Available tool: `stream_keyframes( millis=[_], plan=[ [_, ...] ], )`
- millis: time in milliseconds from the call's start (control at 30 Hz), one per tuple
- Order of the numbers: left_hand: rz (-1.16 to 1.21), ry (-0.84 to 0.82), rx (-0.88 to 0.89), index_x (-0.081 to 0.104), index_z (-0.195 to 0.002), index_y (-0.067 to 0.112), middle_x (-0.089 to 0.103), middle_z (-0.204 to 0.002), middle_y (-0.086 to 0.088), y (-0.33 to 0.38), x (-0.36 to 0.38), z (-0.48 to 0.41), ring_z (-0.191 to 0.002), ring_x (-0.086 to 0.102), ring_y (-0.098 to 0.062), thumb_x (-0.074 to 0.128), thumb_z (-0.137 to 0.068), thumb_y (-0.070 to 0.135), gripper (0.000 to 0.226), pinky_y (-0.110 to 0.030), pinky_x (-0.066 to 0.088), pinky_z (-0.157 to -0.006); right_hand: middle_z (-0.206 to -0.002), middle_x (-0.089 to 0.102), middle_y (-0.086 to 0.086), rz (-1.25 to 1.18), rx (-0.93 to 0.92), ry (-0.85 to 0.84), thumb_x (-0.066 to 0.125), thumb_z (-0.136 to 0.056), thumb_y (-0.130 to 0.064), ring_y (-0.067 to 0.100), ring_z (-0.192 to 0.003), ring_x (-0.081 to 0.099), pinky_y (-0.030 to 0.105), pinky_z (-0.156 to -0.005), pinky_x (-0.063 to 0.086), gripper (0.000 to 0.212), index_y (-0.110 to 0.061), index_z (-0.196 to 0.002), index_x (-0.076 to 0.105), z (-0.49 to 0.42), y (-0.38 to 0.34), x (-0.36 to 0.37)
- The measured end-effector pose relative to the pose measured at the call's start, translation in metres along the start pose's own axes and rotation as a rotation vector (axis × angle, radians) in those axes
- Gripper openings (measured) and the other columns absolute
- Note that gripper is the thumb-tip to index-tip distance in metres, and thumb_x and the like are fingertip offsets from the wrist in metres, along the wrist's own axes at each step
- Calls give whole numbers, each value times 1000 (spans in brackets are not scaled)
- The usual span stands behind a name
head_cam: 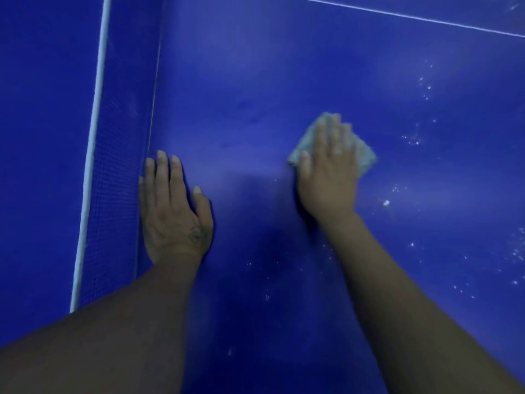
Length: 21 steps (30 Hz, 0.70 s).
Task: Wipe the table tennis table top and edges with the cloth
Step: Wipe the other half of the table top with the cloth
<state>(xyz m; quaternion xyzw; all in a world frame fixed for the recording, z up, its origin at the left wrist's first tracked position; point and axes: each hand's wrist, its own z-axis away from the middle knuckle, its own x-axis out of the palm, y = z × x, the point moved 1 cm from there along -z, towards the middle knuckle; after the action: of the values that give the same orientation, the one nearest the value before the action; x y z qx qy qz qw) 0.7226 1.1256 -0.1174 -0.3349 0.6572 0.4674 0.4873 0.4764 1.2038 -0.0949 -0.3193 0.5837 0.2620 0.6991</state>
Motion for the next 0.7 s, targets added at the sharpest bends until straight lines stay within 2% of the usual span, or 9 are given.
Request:
stream_keyframes(
  millis=[100,167,267,367,433,533,600,700],
  plan=[
    [12,3,0,32,-167,4,23,-178,-12,1,-3,0,-167,14,-29,38,-111,32,63,-46,8,-136,-179,4,10,-2,-205,5,26,-108,-38,33,-166,3,55,-132,0,69,-14,-171,11,14,-85,15],
    [16,-1,3,32,-167,4,22,-178,-13,2,-4,0,-167,14,-29,38,-111,27,61,-47,8,-136,-179,8,7,-25,-308,34,24,-109,-39,29,-166,5,54,-132,2,67,-14,-171,14,29,-114,22],
    [41,4,14,34,-166,2,25,-177,-15,3,-7,0,-167,15,-31,40,-111,20,58,-46,8,-136,-178,16,4,-13,-400,57,29,-109,-39,25,-166,12,52,-132,9,65,-16,-170,21,40,-94,25],
    [76,-13,13,34,-165,0,24,-177,-15,4,-11,0,-167,15,-32,40,-112,18,57,-45,7,-136,-175,26,5,-16,-404,54,39,-106,-35,26,-164,21,54,-131,16,65,-15,-167,30,46,-33,17],
    [104,-44,38,35,-165,-1,25,-177,-15,-1,-11,2,-167,15,-31,39,-112,17,56,-46,9,-136,-177,19,5,-2,-312,5,36,-106,-34,27,-165,15,54,-132,14,67,-16,-169,25,50,19,6],
    [71,-105,165,33,-165,-2,24,-177,-16,-22,-18,27,-166,16,-32,33,-112,23,59,-50,12,-136,-180,7,2,-27,-77,-60,28,-105,-33,24,-166,4,51,-133,5,70,-19,-172,12,58,76,-14],
    [18,-123,206,30,-166,-2,22,-177,-17,-35,-25,60,-166,15,-33,29,-113,26,60,-52,14,-135,-180,2,2,-45,71,-68,26,-106,-32,24,-166,0,51,-133,1,70,-19,-172,7,62,80,-14],
    [19,-139,176,30,-167,-2,22,-177,-15,-42,-27,92,-167,15,-32,28,-113,26,61,-53,15,-135,-180,4,6,-91,318,25,32,-110,-29,29,-166,2,56,-132,2,67,-15,-172,8,57,42,-5]
  ],
)
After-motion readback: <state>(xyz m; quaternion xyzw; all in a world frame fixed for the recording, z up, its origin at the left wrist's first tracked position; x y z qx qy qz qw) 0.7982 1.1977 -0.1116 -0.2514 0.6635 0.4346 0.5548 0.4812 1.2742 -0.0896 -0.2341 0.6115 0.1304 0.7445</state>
